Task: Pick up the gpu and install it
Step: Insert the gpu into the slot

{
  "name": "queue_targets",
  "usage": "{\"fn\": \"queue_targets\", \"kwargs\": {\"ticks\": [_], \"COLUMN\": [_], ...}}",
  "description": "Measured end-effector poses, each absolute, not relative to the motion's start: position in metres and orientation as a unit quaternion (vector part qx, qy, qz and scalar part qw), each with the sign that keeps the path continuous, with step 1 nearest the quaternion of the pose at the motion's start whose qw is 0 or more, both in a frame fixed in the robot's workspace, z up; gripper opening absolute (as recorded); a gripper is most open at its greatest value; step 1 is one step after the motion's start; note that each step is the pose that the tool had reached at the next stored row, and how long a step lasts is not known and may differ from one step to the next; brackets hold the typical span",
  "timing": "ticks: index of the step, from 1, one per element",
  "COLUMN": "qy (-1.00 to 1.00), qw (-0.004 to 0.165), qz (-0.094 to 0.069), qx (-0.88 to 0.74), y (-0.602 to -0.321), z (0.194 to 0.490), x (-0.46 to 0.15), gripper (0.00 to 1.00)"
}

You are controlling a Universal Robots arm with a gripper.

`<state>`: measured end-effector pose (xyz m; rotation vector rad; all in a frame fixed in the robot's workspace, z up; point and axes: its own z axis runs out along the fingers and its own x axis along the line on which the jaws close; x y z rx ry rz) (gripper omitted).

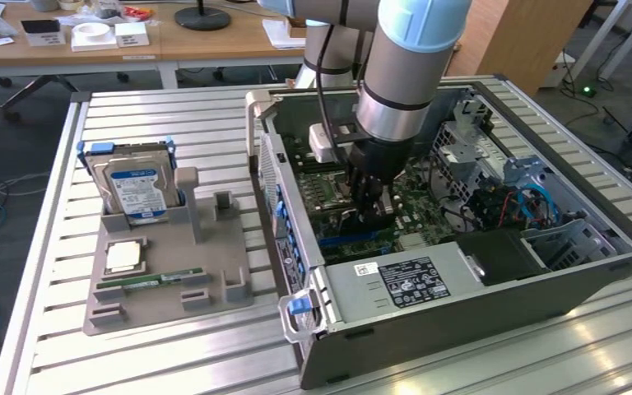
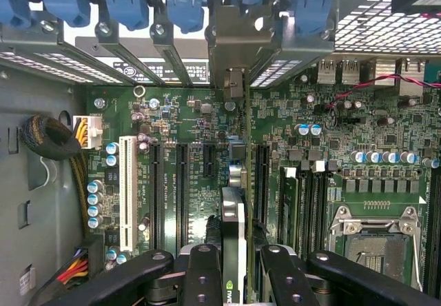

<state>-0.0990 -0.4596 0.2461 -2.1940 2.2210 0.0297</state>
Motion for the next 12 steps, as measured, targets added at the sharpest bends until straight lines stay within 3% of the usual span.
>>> {"fn": "queue_targets", "kwargs": {"ticks": [12], "qy": [0.717], "qw": [0.010], "qz": [0.009], "qx": [-0.697], "y": [-0.4597], "z": [0.2461], "x": [-0.0990], "gripper": [0.27]}}
